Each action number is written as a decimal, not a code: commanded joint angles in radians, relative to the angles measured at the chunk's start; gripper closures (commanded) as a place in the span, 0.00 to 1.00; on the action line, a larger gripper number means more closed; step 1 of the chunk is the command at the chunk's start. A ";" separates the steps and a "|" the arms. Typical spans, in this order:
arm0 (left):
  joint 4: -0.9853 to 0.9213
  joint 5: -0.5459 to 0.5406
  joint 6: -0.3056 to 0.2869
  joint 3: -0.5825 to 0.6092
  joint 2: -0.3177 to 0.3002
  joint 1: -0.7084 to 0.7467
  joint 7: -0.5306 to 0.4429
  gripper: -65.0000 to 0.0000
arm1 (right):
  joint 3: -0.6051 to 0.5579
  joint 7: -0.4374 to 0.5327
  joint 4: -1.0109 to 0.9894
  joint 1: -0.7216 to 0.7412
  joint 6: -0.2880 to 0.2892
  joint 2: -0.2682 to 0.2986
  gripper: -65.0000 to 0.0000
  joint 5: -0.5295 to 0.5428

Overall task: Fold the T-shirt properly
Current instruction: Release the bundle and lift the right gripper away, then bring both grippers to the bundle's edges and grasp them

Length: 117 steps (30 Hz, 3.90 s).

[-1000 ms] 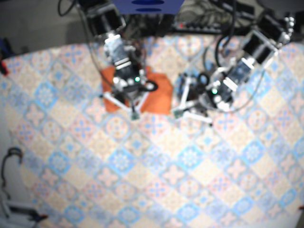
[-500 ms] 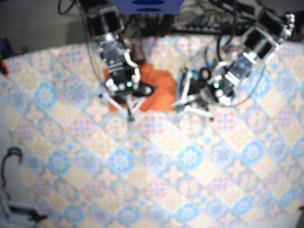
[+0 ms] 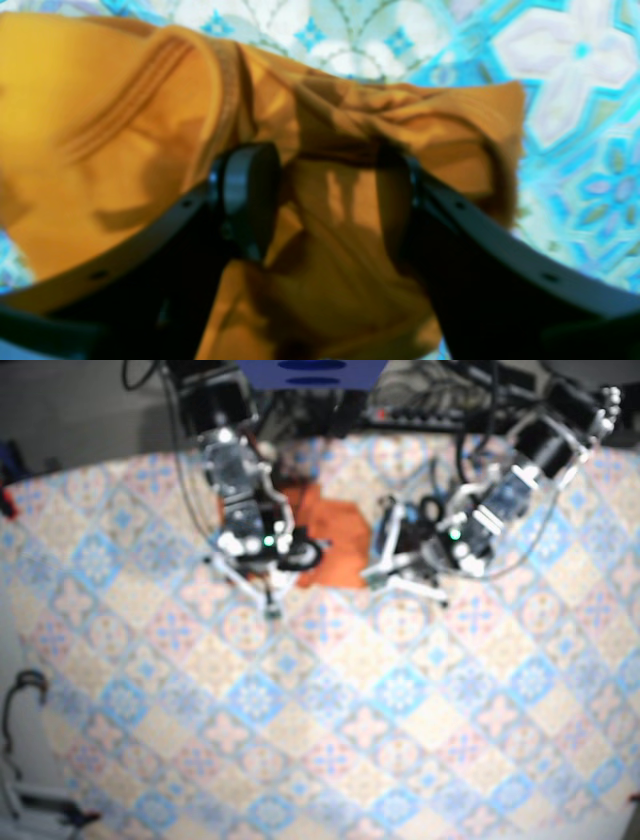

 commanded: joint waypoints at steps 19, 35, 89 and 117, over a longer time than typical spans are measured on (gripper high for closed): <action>0.077 -0.003 -0.002 0.181 -0.140 0.073 -0.015 0.89 | -0.058 0.201 -0.188 0.210 0.008 0.053 0.69 -0.123; 0.287 -0.007 -0.003 0.267 -0.231 0.065 0.071 0.89 | -0.056 0.404 -0.541 0.312 0.009 0.100 0.78 -0.136; 0.133 -0.001 -0.003 0.291 -0.109 -0.053 0.061 0.89 | -0.022 0.206 -0.449 0.231 0.144 0.200 0.79 -0.136; 0.041 0.002 0.000 0.097 -0.054 -0.056 0.020 0.89 | -0.035 0.131 -0.400 0.091 0.203 0.214 0.83 -0.137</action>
